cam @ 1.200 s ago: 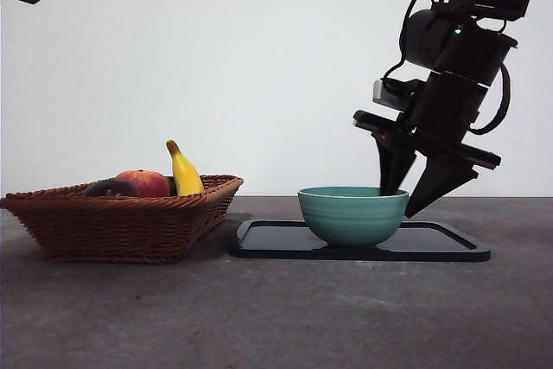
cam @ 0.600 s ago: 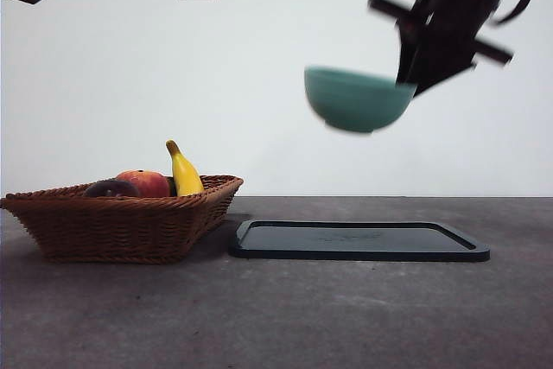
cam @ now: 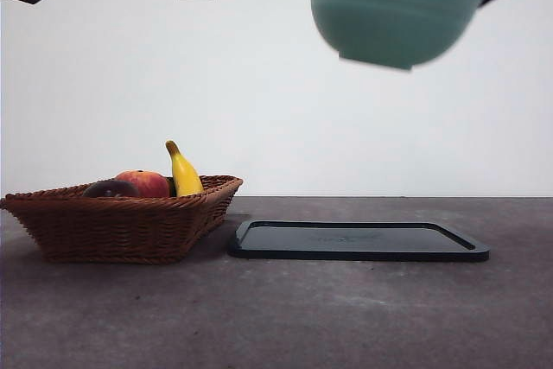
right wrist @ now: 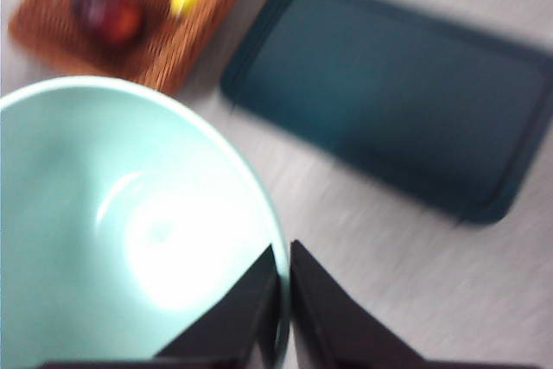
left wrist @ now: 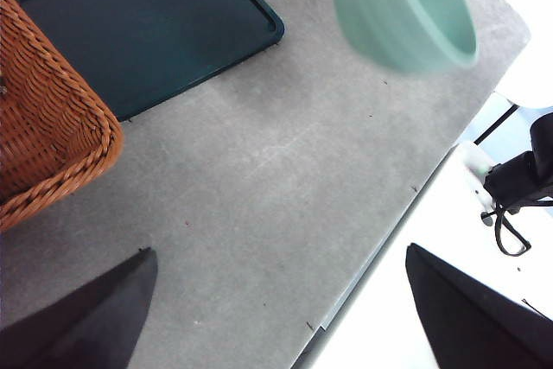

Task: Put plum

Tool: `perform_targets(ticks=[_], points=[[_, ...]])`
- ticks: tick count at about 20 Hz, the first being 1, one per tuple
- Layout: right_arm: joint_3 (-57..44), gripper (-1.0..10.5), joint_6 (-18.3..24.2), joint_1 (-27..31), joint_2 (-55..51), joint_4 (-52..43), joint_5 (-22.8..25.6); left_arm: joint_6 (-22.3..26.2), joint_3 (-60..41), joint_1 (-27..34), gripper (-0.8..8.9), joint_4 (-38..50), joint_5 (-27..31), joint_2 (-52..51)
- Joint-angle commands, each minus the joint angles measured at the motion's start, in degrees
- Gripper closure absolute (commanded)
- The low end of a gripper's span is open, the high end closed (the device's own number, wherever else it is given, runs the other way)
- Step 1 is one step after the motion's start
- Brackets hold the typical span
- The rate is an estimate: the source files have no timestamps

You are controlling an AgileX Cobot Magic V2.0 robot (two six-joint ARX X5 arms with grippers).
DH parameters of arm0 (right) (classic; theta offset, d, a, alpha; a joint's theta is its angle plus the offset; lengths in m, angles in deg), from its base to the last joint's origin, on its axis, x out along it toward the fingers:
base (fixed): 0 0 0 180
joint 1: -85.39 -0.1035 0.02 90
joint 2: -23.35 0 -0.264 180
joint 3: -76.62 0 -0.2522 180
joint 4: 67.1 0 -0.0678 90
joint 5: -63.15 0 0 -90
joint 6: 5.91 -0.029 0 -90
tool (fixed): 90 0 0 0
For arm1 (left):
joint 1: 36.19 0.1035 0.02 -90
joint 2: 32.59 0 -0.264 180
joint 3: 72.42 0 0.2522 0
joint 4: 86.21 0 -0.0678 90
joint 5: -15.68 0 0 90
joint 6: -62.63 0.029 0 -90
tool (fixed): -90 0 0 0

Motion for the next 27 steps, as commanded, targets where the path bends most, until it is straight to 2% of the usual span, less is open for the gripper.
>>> perform_targets(ticks=[1,3,7,10,19,27], points=[[-3.8,9.4,-1.3,-1.9,-0.2,-2.8,0.0,0.9,0.6,-0.2,3.51,0.2,-0.3,0.3],[-7.8,9.4,-1.7,-3.3,-0.1,-5.5,0.1,0.9,0.6,-0.2,3.51,0.2,-0.3,0.3],[-16.7,9.4,-5.0,-5.5,-0.1,-15.7,0.3,0.8,0.6,-0.2,3.51,0.2,-0.3,0.3],[-21.0,9.4,-7.1,-5.8,1.1,-20.0,0.7,0.8,0.6,-0.2,3.51,0.2,-0.3,0.3],[-22.3,9.4,-7.2,-7.6,11.7,-24.9,3.4,0.8,0.6,-0.2,3.51,0.1,-0.3,0.3],[-22.3,9.2,-7.2,-9.2,12.1,-24.8,4.9,0.9,0.6,-0.2,3.51,0.0,-0.3,0.3]])
